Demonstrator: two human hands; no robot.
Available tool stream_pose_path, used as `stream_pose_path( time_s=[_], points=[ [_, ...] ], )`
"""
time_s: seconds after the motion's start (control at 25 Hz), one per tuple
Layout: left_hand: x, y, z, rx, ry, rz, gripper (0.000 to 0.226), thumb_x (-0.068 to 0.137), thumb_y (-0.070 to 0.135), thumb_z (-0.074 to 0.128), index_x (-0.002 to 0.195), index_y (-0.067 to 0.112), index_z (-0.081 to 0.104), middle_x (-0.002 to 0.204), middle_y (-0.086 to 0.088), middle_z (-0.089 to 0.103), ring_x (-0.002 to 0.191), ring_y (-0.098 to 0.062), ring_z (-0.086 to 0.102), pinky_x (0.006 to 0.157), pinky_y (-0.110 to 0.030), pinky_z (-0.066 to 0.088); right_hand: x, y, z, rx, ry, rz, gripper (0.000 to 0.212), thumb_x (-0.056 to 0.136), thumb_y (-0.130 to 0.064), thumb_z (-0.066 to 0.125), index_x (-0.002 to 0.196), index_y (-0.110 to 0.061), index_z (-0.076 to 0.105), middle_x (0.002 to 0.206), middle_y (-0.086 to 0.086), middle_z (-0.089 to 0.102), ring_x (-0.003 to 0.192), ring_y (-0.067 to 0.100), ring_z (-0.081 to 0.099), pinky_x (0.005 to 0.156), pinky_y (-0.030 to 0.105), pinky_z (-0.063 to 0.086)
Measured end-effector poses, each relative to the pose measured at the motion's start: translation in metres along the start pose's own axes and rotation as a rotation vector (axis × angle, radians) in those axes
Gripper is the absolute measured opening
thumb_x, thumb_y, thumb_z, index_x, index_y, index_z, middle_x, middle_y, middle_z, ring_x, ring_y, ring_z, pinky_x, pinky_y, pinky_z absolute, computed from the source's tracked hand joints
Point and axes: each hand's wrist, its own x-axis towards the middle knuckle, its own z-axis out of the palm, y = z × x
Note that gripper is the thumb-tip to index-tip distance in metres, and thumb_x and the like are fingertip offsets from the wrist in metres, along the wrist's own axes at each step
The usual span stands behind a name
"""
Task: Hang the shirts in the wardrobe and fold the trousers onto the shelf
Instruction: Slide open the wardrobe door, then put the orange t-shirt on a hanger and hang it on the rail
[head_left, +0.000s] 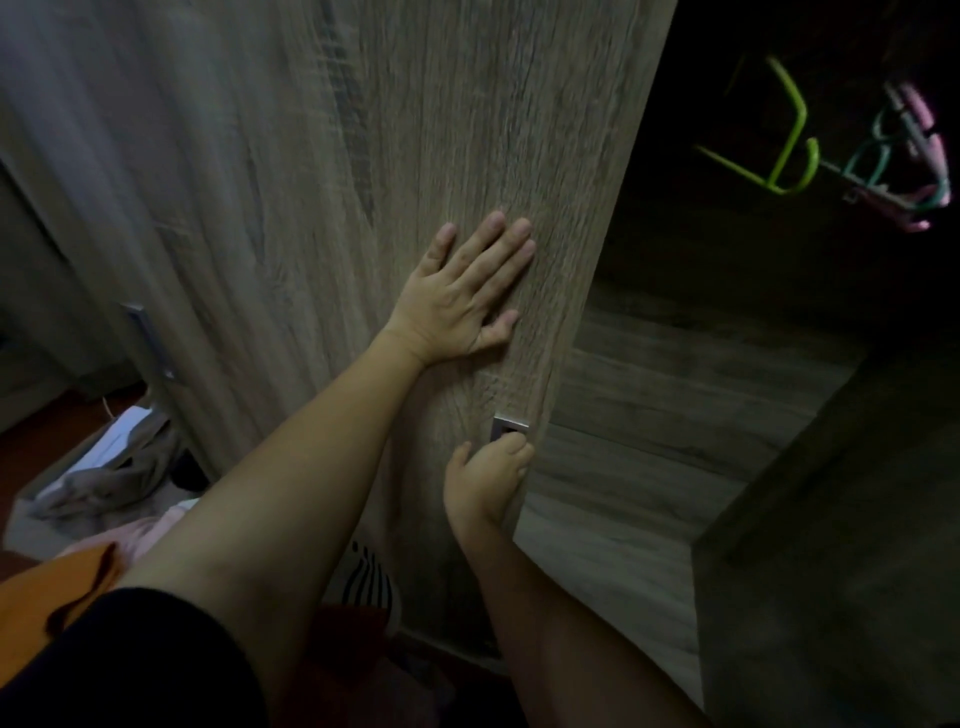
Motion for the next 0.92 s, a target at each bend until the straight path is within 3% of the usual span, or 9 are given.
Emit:
stream_pose_path(
  time_s=[0.08, 0.2, 0.4, 0.52, 0.64, 0.72, 0.8, 0.84, 0.92],
  points=[
    [-0.001, 0.010, -0.017, -0.039, -0.083, -0.074, 0.070, 0.093, 0.041, 0.038, 0.150, 0.015, 0.008, 0.159, -0.001, 0.004, 0.146, -0.015, 0.001, 0.116, -0.037, -0.001, -0.003, 0.003, -0.010, -0.031, -0.055, -0.054, 0.042, 0.080, -0.023, 0.062, 0.114, -0.005, 0.044, 0.122, 0.017, 0.047, 0.114, 0.034, 0.049, 0.092, 0.039, 0.042],
    [-0.026, 0.030, -0.063, -0.071, -0.203, -0.298, 0.057, 0.090, 0.028, 0.045, 0.141, 0.005, 0.032, 0.146, -0.014, 0.040, 0.139, -0.021, 0.028, 0.113, -0.037, 0.014, -0.017, 0.004, -0.016, -0.028, -0.068, -0.111, 0.053, 0.072, -0.017, 0.065, 0.119, -0.004, 0.045, 0.118, 0.020, 0.047, 0.108, 0.039, 0.050, 0.092, 0.043, 0.040],
    [-0.132, 0.033, -0.176, 0.044, -0.499, -0.771, 0.054, 0.088, 0.024, 0.043, 0.136, 0.000, 0.044, 0.143, -0.017, 0.044, 0.136, -0.028, 0.036, 0.111, -0.042, 0.026, -0.051, -0.015, 0.005, 0.184, -0.347, -0.414, 0.022, 0.082, -0.005, 0.055, 0.103, -0.003, 0.056, 0.108, 0.019, 0.050, 0.094, 0.033, 0.054, 0.083, 0.038, 0.043],
    [-0.192, 0.014, -0.245, 0.276, -0.740, -1.033, 0.054, 0.090, 0.028, 0.040, 0.136, 0.000, 0.044, 0.144, -0.020, 0.041, 0.136, -0.033, 0.036, 0.108, -0.055, 0.031, -0.070, -0.051, 0.019, 0.221, -0.576, -0.607, 0.014, 0.092, -0.013, 0.048, 0.099, -0.007, 0.059, 0.106, 0.011, 0.054, 0.091, 0.022, 0.055, 0.077, 0.027, 0.046],
    [-0.225, 0.000, -0.292, 0.269, -1.165, -1.440, 0.062, 0.096, 0.052, 0.025, 0.140, 0.010, 0.037, 0.147, -0.015, 0.038, 0.136, -0.032, 0.033, 0.111, -0.057, 0.015, -0.110, -0.085, 0.032, 0.230, -0.818, -0.924, 0.022, 0.091, -0.029, 0.052, 0.094, -0.010, 0.062, 0.098, 0.006, 0.055, 0.088, 0.017, 0.054, 0.075, 0.025, 0.046],
    [-0.236, -0.002, -0.303, 0.171, -1.297, -1.419, 0.064, 0.093, 0.061, 0.024, 0.133, 0.015, 0.044, 0.131, -0.012, 0.055, 0.121, -0.030, 0.050, 0.107, -0.055, 0.021, -0.136, -0.094, 0.037, 0.022, -0.980, -1.127, 0.035, 0.087, -0.049, 0.052, 0.099, -0.017, 0.063, 0.101, 0.002, 0.055, 0.095, 0.015, 0.050, 0.083, 0.033, 0.043],
    [-0.234, -0.006, -0.308, 0.074, -1.210, -1.363, 0.054, 0.094, 0.055, 0.034, 0.125, 0.014, 0.053, 0.115, -0.012, 0.063, 0.106, -0.029, 0.058, 0.097, -0.048, 0.034, -0.151, -0.092, 0.042, -0.204, -0.968, -1.282, 0.042, 0.085, -0.059, 0.050, 0.105, -0.024, 0.064, 0.110, 0.002, 0.053, 0.104, 0.018, 0.045, 0.089, 0.037, 0.037],
    [-0.232, -0.008, -0.310, 0.029, -1.094, -1.380, 0.043, 0.095, 0.048, 0.040, 0.110, 0.013, 0.061, 0.100, -0.012, 0.066, 0.093, -0.028, 0.061, 0.086, -0.042, 0.040, -0.154, -0.090, 0.043, -0.234, -0.935, -1.304, 0.041, 0.085, -0.058, 0.050, 0.106, -0.026, 0.065, 0.112, 0.002, 0.052, 0.107, 0.019, 0.043, 0.090, 0.038, 0.035],
    [-0.225, -0.012, -0.316, -0.035, -0.905, -1.501, 0.030, 0.096, 0.033, 0.047, 0.080, 0.013, 0.062, 0.071, -0.005, 0.059, 0.065, -0.018, 0.055, 0.067, -0.033, 0.036, -0.156, -0.089, 0.043, -0.203, -0.943, -1.264, 0.033, 0.087, -0.051, 0.053, 0.105, -0.026, 0.066, 0.116, 0.001, 0.052, 0.111, 0.019, 0.042, 0.093, 0.038, 0.032]
  ],
)
